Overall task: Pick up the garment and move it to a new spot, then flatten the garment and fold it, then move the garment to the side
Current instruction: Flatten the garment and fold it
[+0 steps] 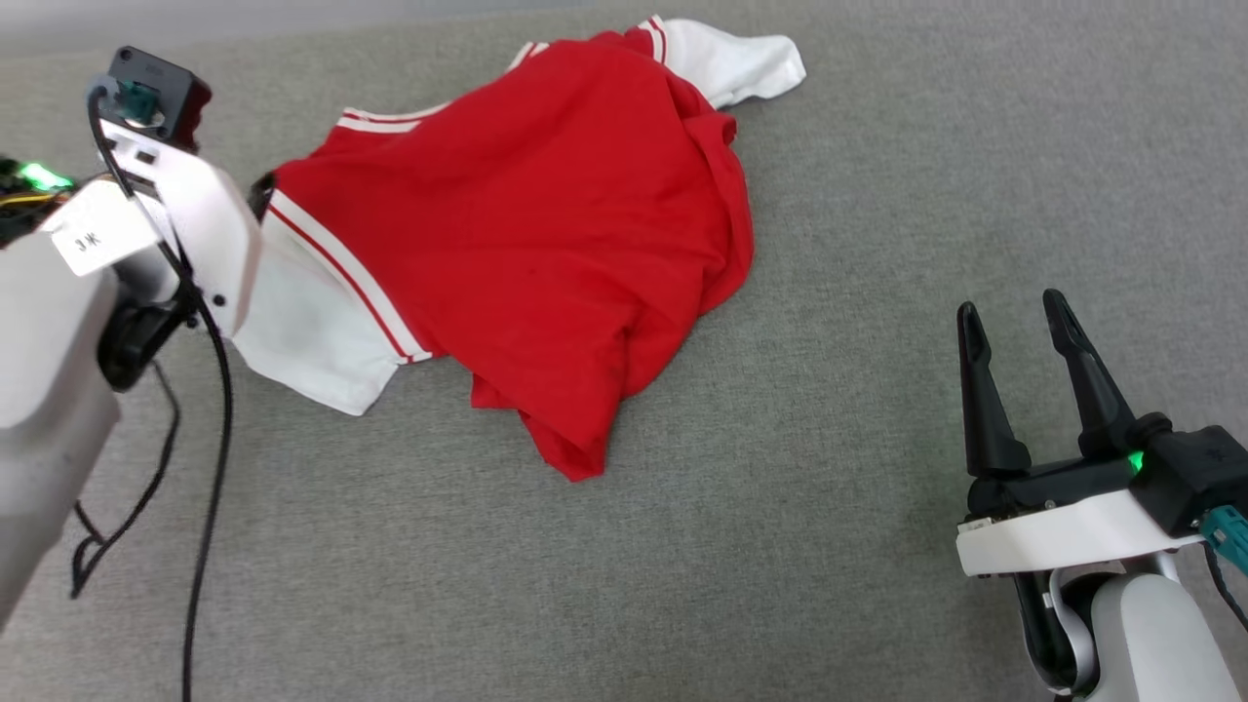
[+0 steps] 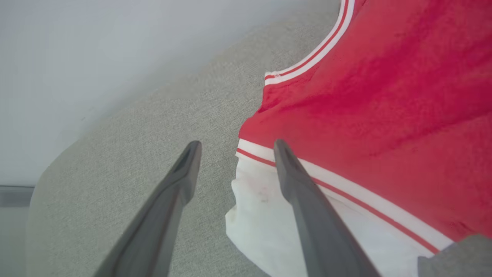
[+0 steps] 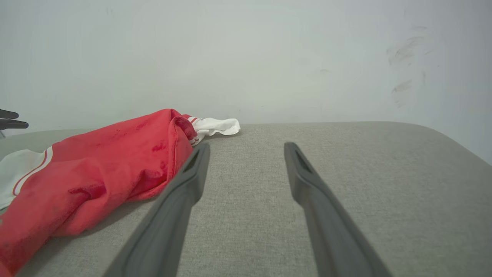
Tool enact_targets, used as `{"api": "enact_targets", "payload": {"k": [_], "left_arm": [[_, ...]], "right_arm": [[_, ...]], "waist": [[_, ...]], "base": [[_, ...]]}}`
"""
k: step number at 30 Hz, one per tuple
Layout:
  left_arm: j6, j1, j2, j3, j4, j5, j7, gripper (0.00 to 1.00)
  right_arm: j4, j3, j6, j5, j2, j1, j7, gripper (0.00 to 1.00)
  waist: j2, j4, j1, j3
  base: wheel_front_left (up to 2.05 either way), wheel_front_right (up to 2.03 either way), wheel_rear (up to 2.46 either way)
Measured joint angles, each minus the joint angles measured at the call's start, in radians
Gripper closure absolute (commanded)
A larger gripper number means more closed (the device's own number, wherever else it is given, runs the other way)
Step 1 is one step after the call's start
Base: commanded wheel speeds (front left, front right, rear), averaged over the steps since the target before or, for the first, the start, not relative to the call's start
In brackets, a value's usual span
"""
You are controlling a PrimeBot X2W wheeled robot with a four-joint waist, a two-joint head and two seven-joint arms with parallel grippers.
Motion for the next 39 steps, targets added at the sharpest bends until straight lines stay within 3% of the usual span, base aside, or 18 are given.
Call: {"api": "enact_targets", "payload": {"k": [8, 16, 20, 27, 33, 39], "left_arm": [[0.029, 0.071, -0.067, 0.026, 0.016, 0.016, -0.289, 0.00], [0.130, 0.242, -0.119, 0.088, -0.077, -0.007, -0.540, 0.00], [0.207, 0.365, -0.129, 0.139, -0.203, 0.007, -0.565, 0.00], [0.321, 0.619, -0.164, 0.274, -0.489, 0.146, -0.568, 0.00], [0.346, 0.831, -0.217, 0.387, -0.579, 0.229, -0.568, 0.00], [0.311, 0.956, -0.291, 0.472, -0.628, 0.308, -0.568, 0.00]], "right_arm": [[0.012, -0.026, 0.000, -0.024, 0.000, 0.021, 0.000, 0.00], [0.025, -0.046, 0.000, -0.053, 0.000, 0.075, 0.000, 0.00], [0.027, -0.054, 0.000, -0.054, 0.000, 0.099, 0.000, 0.00], [0.027, -0.055, 0.000, -0.063, 0.000, 0.126, 0.000, 0.00], [0.025, -0.039, 0.000, -0.064, 0.000, 0.137, 0.000, 0.00], [0.030, -0.038, 0.000, -0.077, 0.000, 0.154, 0.000, 0.00]], "waist": [[0.0000, 0.035, 0.0000, -0.085], [0.0000, 0.088, -0.0001, -0.192], [0.0000, 0.116, -0.0002, -0.240], [0.0000, 0.164, -0.0002, -0.292], [0.0000, 0.180, -0.0001, -0.315], [0.0000, 0.190, -0.0001, -0.324]], "base": [[0.00, 0.00, 0.00], [0.00, 0.00, 0.00], [0.00, 0.00, 0.00], [0.00, 0.00, 0.00], [0.00, 0.00, 0.00], [0.00, 0.00, 0.00]]}}
